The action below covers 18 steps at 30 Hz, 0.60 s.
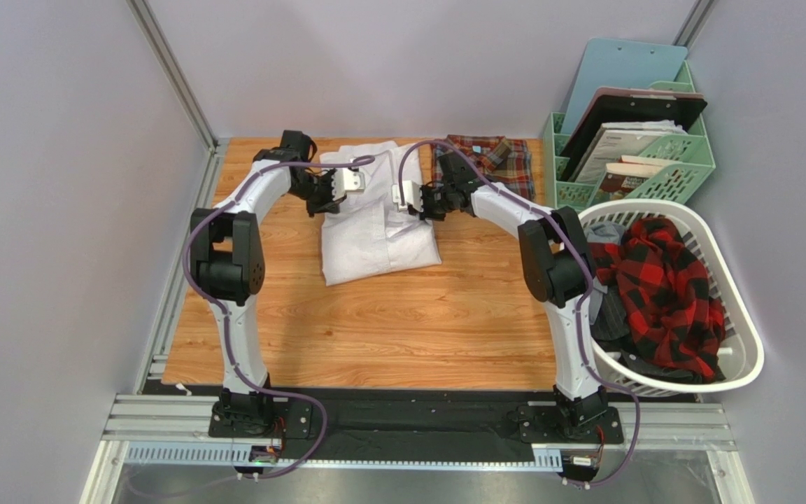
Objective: Fold and stack the long sleeve shirts
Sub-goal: Fold the shirt
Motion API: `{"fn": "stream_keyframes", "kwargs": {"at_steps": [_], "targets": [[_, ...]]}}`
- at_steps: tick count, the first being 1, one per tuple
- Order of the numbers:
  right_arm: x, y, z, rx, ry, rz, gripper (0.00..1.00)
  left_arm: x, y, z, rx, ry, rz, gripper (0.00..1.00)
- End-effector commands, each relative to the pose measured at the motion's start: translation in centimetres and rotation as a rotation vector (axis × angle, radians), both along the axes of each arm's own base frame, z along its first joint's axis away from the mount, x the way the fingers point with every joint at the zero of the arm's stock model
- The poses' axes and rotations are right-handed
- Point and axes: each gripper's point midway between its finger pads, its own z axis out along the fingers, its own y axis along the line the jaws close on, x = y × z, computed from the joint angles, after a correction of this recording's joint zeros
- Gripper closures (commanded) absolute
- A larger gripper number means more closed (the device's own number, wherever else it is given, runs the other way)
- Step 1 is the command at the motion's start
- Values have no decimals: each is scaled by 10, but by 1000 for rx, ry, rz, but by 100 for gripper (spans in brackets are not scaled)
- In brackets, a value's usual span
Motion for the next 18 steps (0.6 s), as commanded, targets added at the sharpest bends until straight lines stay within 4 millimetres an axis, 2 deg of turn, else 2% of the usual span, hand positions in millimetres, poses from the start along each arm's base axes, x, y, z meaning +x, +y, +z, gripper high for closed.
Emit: {"fn": "stream_keyframes", "kwargs": {"at_steps": [1, 8, 10, 12, 13, 14, 16, 17, 18], "targets": [[19, -1, 27, 41, -74, -29, 100, 21, -3, 10, -23, -45, 8, 100], [26, -7, 16, 16, -70, -73, 100, 22, -6, -14, 4, -13, 3, 100], [26, -7, 14, 11, -67, -77, 81, 27, -5, -18, 11, -12, 22, 100], [29, -9, 18, 7, -64, -117, 55, 33, 1, -20, 34, -9, 76, 98], [32, -13, 21, 5, -63, -143, 51, 38, 4, -17, 36, -19, 98, 95], [36, -17, 26, -2, -69, -176, 48, 40, 7, -11, 38, -24, 118, 85], [40, -25, 49, 21, -69, -243, 43, 44, 15, 6, 7, -22, 198, 72], [40, -31, 56, 25, -54, -279, 42, 45, 17, 25, -18, -41, 226, 64], [38, -38, 74, 57, -30, -328, 39, 44, 24, 36, -47, -21, 291, 60]]}}
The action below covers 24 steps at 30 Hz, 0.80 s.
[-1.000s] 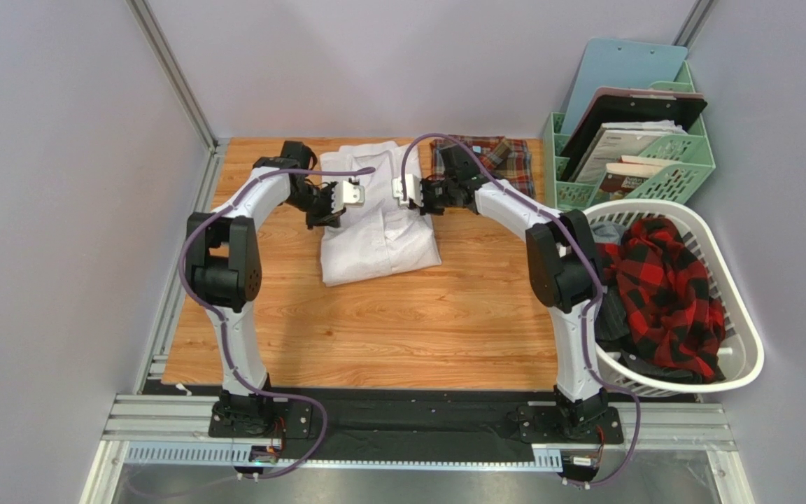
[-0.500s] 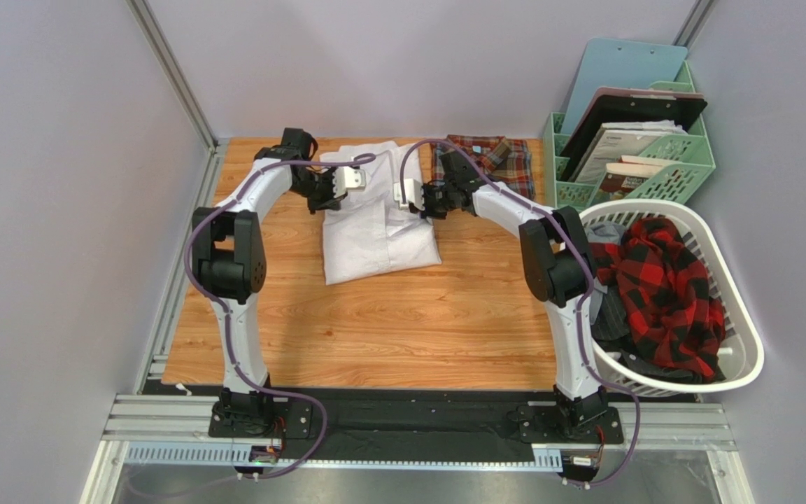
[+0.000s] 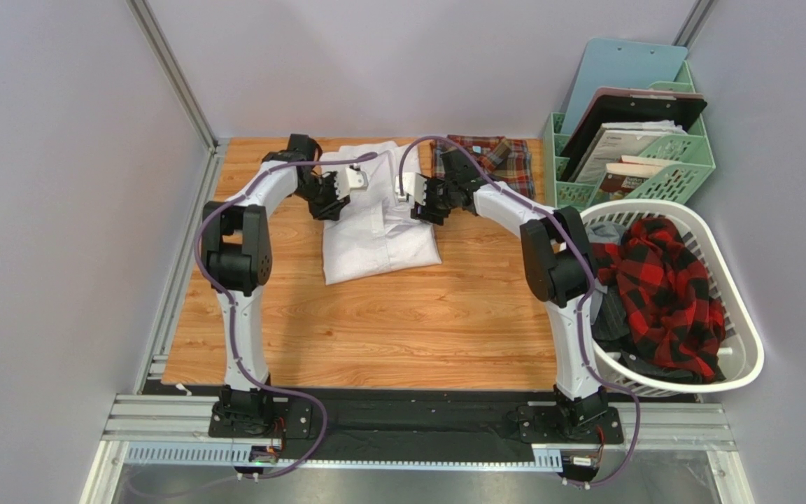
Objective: Fold and stack the long sleeve shirts
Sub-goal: Fold the shirt
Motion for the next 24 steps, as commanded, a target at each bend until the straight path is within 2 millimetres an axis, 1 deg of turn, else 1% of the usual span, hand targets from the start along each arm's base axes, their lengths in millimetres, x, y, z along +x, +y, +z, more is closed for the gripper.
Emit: {"fn": "stream_keyframes", "kwargs": {"at_steps": [1, 2, 3, 4, 5, 6, 7, 8, 9, 10, 11, 12, 13, 14, 15, 16, 17, 18, 19, 20, 21, 24], "targets": [[17, -21, 86, 112, -19, -204, 37, 20, 17, 82, -105, -82, 208, 56], [8, -26, 90, 117, 33, -238, 36, 14, 15, 103, -139, -93, 221, 46], [5, -33, 97, 141, 71, -275, 35, 8, 17, 112, -167, -71, 265, 44], [-4, -34, 109, 197, 143, -336, 34, -5, 16, 112, -180, -28, 281, 43], [-16, -34, 109, 212, 218, -349, 33, -16, 13, 128, -219, -23, 282, 43], [-21, -37, 110, 234, 265, -381, 32, -26, 10, 130, -245, 21, 321, 42], [-30, -36, 113, 272, 342, -432, 32, -41, 10, 119, -255, 87, 352, 42], [-41, -33, 109, 296, 428, -440, 32, -54, 3, 128, -302, 114, 350, 42], [-46, -32, 107, 320, 487, -459, 32, -64, -1, 126, -331, 170, 382, 42], [-51, -29, 103, 339, 552, -474, 33, -77, -3, 111, -344, 233, 409, 41], [-60, -22, 94, 371, 680, -514, 34, -85, -6, 110, -368, 268, 427, 41], [-65, -20, 89, 384, 740, -528, 36, -92, -9, 104, -385, 326, 473, 42], [-67, -20, 86, 404, 800, -554, 37, -99, -9, 94, -389, 369, 499, 41], [-70, -16, 82, 430, 876, -584, 37, -102, -10, 91, -403, 399, 519, 41], [-77, -16, 71, 430, 918, -598, 37, -105, -10, 88, -420, 440, 563, 41], [-76, -13, 70, 446, 905, -582, 36, -107, -9, 79, -427, 463, 590, 40], [-80, -13, 65, 446, 921, -596, 35, -107, -4, 76, -442, 482, 622, 40], [-85, -15, 55, 437, 951, -605, 34, -108, -3, 70, -454, 513, 658, 40], [-87, -14, 50, 432, 966, -607, 33, -110, -1, 66, -461, 534, 678, 39], [-88, -14, 46, 436, 986, -616, 30, -109, 5, 62, -483, 569, 718, 39], [-89, -14, 38, 429, 1002, -619, 28, -112, 6, 56, -492, 598, 737, 39], [-90, -12, 27, 426, 1025, -610, 25, -119, 12, 43, -507, 660, 783, 38]]}}
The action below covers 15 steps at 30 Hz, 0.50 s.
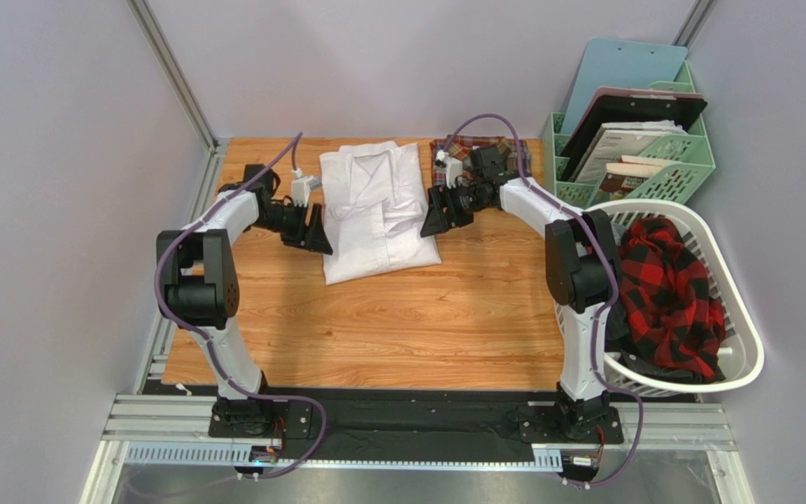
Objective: Fold and stack the long sleeve shirts
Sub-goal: Fold the shirt
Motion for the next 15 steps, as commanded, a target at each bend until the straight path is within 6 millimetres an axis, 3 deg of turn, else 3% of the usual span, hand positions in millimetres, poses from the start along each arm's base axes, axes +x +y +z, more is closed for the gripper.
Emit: {"fn": "stream_keyframes", "kwargs": {"at_steps": [1, 9, 15], "targets": [[-2, 11, -6, 72, 65, -4, 25, 2, 2, -1, -103, 79, 103, 38], [-22, 12, -21, 96, 155, 9, 23, -12, -6, -15, -158, 162, 114, 36], [-28, 18, -20, 134, 176, 37, 39, -8, -6, -20, -159, 184, 137, 36]]}}
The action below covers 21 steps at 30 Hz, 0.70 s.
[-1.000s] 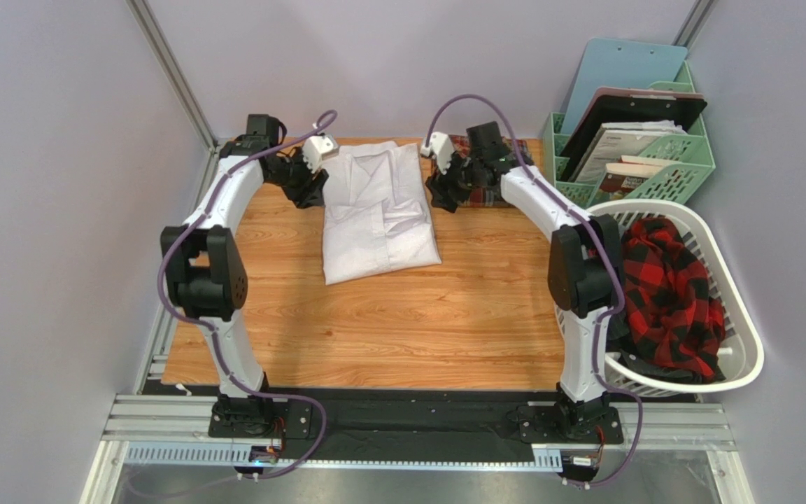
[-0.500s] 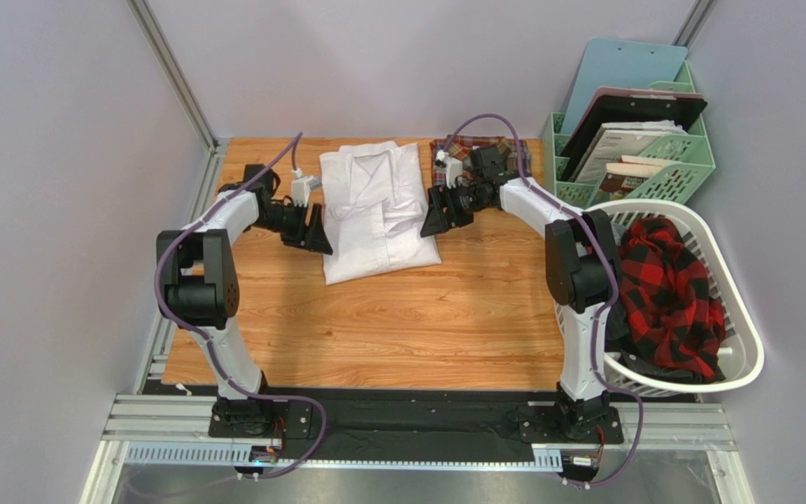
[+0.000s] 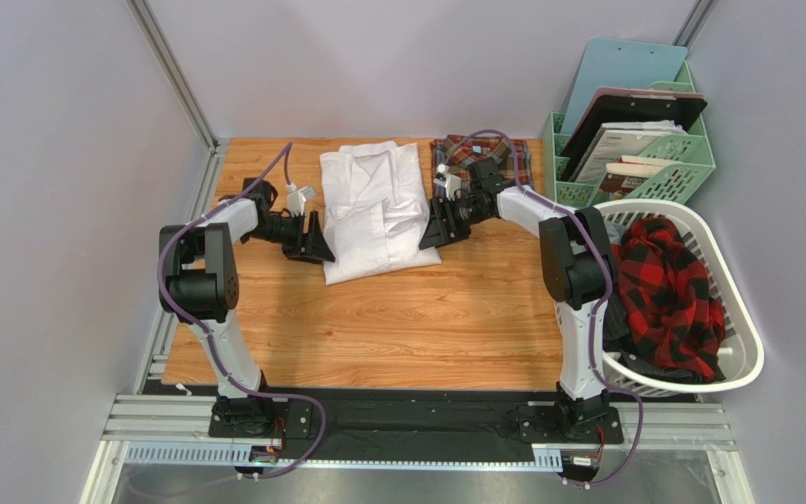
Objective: Fold and stack the long sleeve shirts
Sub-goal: Fold the shirt
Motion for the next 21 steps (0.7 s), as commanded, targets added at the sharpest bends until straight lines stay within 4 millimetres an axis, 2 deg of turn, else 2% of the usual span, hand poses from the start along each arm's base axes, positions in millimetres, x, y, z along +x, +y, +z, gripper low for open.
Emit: {"fn": "stream_keyframes", "kwargs": {"at_steps": [1, 6, 10, 13, 15, 20, 21], "targets": [[-2, 11, 10, 78, -2, 31, 42, 7, -6, 4, -43, 3, 20, 36], [-10, 9, 9, 82, 25, 26, 62, 3, -7, 3, -45, 28, 25, 40], [-21, 5, 1, 73, 74, 17, 86, -3, -10, 5, -53, 45, 24, 44], [-29, 0, -5, 45, 101, 8, 97, -6, -11, 2, -33, 48, 21, 47], [-31, -3, -11, 24, 117, 6, 100, -8, -12, 1, -26, 54, 23, 48], [-32, -7, -21, -13, 147, -19, 100, -10, -16, -4, 25, 81, 27, 48], [-34, -8, -21, -17, 154, -20, 100, -9, -15, -4, 38, 81, 35, 57]]}}
